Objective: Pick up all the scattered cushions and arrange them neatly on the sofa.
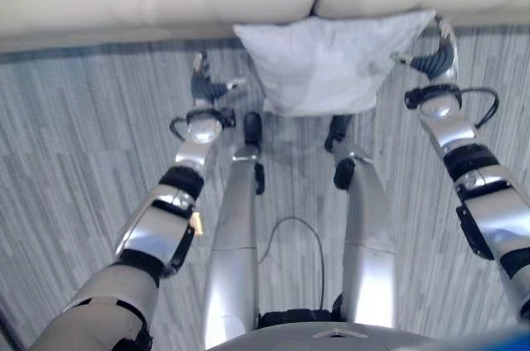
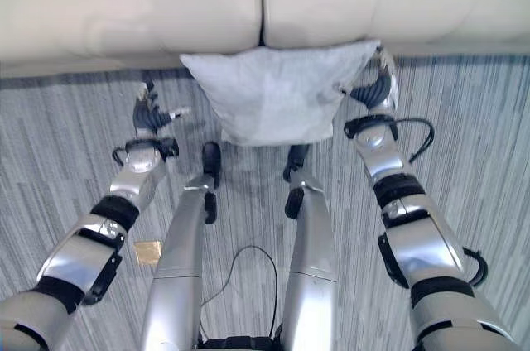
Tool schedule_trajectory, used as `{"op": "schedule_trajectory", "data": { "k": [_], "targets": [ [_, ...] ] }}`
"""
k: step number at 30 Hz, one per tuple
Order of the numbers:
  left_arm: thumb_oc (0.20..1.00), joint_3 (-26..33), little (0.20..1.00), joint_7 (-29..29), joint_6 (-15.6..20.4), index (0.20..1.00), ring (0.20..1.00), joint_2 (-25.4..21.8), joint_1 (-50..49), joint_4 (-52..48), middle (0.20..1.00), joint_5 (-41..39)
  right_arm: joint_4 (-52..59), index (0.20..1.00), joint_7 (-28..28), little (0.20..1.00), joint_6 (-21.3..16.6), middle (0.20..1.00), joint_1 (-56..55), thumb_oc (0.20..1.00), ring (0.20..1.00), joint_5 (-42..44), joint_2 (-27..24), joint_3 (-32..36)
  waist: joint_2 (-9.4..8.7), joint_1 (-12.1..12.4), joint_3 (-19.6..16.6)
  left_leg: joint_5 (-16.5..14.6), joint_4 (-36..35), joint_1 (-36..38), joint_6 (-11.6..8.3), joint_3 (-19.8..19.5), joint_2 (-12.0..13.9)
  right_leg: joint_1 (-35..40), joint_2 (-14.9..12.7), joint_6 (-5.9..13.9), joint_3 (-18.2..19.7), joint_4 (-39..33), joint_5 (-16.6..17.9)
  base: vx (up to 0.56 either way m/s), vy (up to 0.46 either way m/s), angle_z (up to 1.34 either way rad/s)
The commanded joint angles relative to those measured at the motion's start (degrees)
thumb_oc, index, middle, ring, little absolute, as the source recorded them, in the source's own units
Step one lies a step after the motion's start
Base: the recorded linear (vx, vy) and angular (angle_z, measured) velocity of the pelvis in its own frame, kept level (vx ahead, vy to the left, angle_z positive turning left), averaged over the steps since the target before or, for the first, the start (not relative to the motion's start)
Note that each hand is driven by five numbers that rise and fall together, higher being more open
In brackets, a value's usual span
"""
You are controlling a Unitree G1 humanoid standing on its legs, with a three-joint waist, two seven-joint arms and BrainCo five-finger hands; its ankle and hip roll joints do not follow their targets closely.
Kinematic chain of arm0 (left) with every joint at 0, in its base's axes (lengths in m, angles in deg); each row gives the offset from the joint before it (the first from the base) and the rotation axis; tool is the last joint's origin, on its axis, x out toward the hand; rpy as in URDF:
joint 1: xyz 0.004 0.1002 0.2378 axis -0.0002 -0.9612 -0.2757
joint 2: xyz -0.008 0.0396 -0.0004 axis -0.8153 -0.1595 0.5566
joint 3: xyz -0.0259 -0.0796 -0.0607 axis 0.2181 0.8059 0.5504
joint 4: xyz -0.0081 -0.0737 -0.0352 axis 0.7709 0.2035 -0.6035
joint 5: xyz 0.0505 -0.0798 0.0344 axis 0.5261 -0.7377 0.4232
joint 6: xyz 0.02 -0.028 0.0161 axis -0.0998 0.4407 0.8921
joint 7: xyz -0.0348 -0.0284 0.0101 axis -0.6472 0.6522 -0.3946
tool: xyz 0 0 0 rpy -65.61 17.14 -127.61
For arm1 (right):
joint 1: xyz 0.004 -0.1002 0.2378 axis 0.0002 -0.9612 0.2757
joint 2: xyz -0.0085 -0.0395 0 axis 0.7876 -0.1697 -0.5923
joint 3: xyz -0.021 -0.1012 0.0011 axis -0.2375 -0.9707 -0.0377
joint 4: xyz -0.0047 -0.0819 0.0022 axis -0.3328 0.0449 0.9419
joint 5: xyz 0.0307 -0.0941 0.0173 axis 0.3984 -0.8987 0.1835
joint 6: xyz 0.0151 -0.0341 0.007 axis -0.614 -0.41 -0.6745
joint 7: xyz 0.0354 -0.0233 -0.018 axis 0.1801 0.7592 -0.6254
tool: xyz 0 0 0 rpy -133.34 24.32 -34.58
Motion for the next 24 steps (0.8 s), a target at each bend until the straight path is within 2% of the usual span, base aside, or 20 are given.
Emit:
{"op": "schedule_trajectory", "data": {
  "k": [1, 7, 14, 24],
  "targets": [
    [1.0, 2.09, 1.0, -2.0, 0.84, 1.0, 1.0, -0.24, -6.79, 0.19, 1.0, -1.56, -0.9, 1.0, -0.65, 1.0, -1.2, 1.0, -5.81, 1.0, 1.0, 2.04, -2.38, -2.66, 1.57, -0.02, -7.1, 1.84, -5.06, 0.43, -2.86, -5.29, 0.51, 0.77, -0.74, 6.71, 2.82, 0.38, -2.41, 0.07, -0.066, -0.06],
    [1.0, 1.33, 1.0, -2.19, 0.76, 1.0, 1.0, -1.7, -2.07, -0.05, 1.0, -3.93, -3.52, 1.0, 0.78, 1.0, -1.45, 1.0, -0.33, 1.0, 1.0, 5.1, -5.01, -4.56, 1.89, -0.73, -6.27, 1.64, -2.44, -5.37, -2.97, -5.84, 0.54, -6.03, -0.22, 6.49, 3.64, 4.17, -3.69, 0.04, -0.055, 0.01],
    [1.0, 0.63, 1.0, -3.51, 0.49, 1.0, 1.0, -1.16, -2.05, -3.0, 1.0, -3.53, -3.18, 1.0, 1.45, 1.0, -2.08, 1.0, 2.1, 1.0, 1.0, 6.69, -7.22, -6.15, 2.29, -0.86, -4.87, 1.34, 0.56, -10.28, -3.14, -6.2, 0.3, -12.33, -0.39, 6.21, 4.59, 9.2, -5.47, 0.04, -0.064, 0.03],
    [1.0, -2.56, 1.0, -3.96, 0.67, 1.0, 1.0, -3.03, 3.94, -2.37, 1.0, -4.21, -3.07, 1.0, 2.27, 1.0, -2.87, 1.0, 7.41, 1.0, 1.0, 9.0, -6.83, -9.25, 2.62, -1.25, -2.54, 1.73, 4.0, -15.14, -3.9, -7.37, 0.52, -17.9, 0.18, 6.13, 4.67, 13.5, -6.66, 0.03, -0.055, 0.01]
  ]
}}
